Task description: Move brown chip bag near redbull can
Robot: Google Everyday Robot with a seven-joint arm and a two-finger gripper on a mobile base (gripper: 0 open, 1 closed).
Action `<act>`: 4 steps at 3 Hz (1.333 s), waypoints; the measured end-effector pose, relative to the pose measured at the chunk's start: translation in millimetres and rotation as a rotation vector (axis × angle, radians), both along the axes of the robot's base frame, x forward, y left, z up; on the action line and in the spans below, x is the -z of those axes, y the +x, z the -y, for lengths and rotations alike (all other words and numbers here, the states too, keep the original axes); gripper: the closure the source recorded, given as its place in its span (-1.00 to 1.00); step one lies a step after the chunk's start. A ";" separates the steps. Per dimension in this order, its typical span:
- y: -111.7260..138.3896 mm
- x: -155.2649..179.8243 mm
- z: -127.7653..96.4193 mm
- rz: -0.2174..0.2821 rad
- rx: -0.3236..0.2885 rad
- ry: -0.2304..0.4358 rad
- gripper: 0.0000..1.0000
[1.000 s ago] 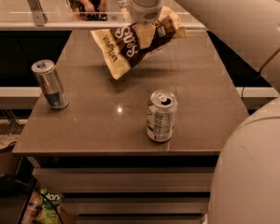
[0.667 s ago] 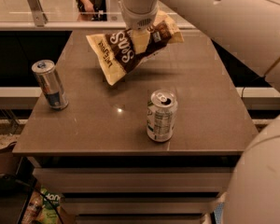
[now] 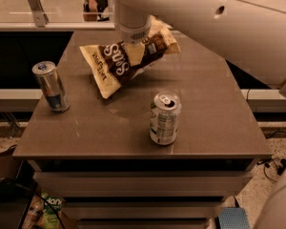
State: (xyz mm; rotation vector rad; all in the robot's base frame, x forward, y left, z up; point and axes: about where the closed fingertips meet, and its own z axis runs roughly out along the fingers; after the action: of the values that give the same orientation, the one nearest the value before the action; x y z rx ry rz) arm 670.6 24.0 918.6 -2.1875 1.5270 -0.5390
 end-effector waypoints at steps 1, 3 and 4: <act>-3.4 10.6 -12.0 -0.031 -0.031 0.014 1.00; -7.1 28.4 -42.8 -0.115 -0.119 0.057 1.00; -11.2 39.2 -56.5 -0.154 -0.140 0.084 1.00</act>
Offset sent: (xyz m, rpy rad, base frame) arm -0.0055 0.0490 -0.0320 0.0660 0.1313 0.1515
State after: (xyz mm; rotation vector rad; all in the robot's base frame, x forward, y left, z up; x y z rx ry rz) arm 659.4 80.5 879.4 -2.2944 1.4297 -0.2625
